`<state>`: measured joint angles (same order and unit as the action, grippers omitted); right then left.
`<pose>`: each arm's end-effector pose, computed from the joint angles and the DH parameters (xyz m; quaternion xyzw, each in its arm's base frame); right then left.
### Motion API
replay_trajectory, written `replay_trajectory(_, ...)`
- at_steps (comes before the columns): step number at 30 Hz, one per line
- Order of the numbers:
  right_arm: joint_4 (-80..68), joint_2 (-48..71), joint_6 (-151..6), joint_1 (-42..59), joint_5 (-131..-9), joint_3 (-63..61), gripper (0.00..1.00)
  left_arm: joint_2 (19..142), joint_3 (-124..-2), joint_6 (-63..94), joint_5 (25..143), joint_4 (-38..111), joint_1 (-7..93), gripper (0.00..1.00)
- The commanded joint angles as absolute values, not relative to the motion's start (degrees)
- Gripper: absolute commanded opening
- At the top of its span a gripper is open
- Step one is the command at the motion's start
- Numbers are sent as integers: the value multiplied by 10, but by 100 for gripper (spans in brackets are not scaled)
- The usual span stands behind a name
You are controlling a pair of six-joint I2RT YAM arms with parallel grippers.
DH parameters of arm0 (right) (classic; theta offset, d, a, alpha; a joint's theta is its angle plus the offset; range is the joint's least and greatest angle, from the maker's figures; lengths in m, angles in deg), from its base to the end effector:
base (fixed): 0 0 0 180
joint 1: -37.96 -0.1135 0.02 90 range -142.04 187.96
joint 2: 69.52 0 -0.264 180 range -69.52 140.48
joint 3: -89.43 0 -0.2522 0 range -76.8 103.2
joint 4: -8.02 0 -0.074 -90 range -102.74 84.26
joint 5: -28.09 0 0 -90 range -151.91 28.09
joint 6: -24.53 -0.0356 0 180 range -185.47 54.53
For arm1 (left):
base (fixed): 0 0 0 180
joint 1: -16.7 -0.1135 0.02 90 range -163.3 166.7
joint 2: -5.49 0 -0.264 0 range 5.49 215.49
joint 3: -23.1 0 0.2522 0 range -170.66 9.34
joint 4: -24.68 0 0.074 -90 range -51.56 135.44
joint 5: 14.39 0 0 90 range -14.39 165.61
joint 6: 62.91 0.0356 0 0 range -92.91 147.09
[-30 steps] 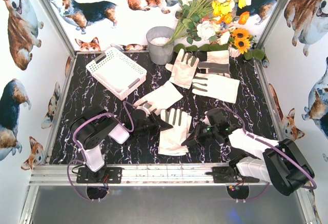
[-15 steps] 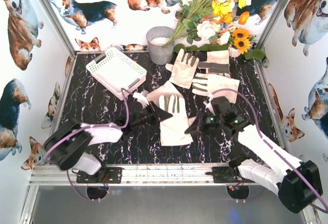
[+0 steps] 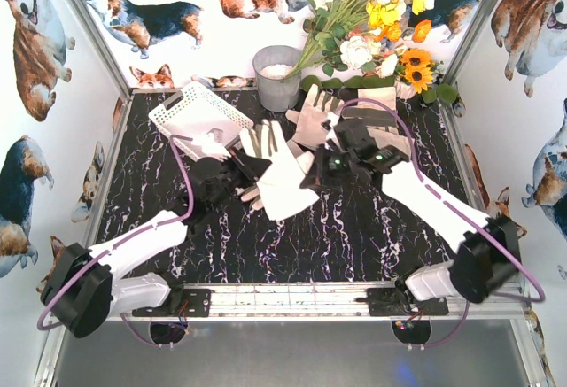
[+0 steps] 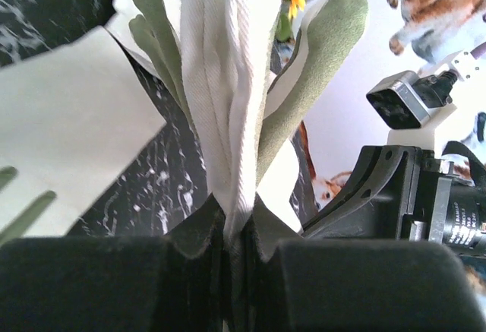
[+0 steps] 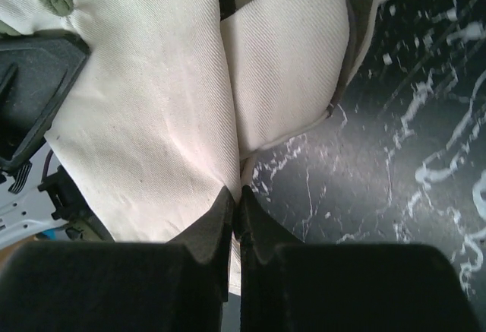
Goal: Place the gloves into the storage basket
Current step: Pick up the glove from the center of the board.
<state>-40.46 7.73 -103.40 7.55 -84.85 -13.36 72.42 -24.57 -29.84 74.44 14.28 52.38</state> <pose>0.2385 0.1561 0.2908 -0.0102 0.9192 0.3488 0.1827 0.2140 -0.1528 0.2563 -0.1466 0.7453 -0.4649 0.4549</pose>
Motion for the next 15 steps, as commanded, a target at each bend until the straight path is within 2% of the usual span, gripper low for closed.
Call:
replay_trajectory(1, -326, 129, -994, 59, -779, -68, 0, 698, -257, -255, 735, 169, 486, 0)
replay_trajectory(8, -260, 238, -985, 35, -751, 17, 0, 689, -270, -228, 776, 166, 392, 0)
replay_trajectory(15, -196, 329, -980, 29, -744, 83, 0, 736, -301, -209, 837, 139, 312, 0)
